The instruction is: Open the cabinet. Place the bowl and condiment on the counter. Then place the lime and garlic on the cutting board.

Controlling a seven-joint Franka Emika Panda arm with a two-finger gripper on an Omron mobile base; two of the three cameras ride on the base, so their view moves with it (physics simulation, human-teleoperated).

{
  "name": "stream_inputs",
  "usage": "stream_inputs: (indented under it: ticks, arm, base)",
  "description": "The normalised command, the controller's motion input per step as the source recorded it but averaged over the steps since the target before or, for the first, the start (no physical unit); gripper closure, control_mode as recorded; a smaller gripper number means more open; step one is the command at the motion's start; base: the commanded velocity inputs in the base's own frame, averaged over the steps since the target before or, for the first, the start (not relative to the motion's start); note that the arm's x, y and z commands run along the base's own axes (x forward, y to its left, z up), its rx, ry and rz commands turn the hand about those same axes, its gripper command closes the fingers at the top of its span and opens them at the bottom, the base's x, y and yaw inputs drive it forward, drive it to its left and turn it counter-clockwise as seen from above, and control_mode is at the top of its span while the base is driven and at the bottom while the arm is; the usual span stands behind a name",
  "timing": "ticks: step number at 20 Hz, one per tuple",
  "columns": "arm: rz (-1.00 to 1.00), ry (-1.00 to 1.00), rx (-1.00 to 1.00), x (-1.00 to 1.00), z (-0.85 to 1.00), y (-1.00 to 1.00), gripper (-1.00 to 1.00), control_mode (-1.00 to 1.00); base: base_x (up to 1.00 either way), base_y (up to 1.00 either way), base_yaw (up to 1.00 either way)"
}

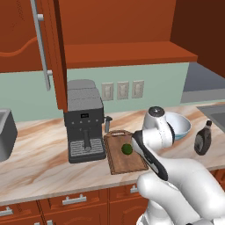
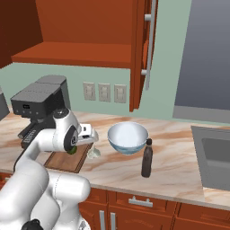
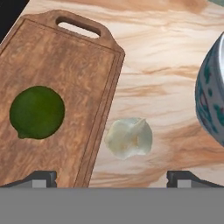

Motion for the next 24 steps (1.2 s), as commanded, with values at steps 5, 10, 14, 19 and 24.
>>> stream_inputs:
  ticks: [5,10,14,19,24]
  arm:
    - [-0.04,-0.04,0.09,0.00,0.00,-0.16,-1.00,-1.00]
    - [-0.05,-0.05,0.12,0.00,0.01,-0.22,-1.00,-1.00]
    - [-0.04,-0.04,0.11,0.00,0.00,-0.18,-1.00,-1.00]
    - [-0.02,-0.02,0.05,0.00,0.00,-0.05,-1.00,-1.00]
    - [-0.05,-0.01,0.02,0.00,0.00,0.00,-1.00,-1.00]
  base:
    - [0.00,0.00,0.00]
    - [0.00,0.00,0.00]
    - [0.00,0.00,0.00]
    - [0.00,0.00,0.00]
    - [0.00,0.00,0.00]
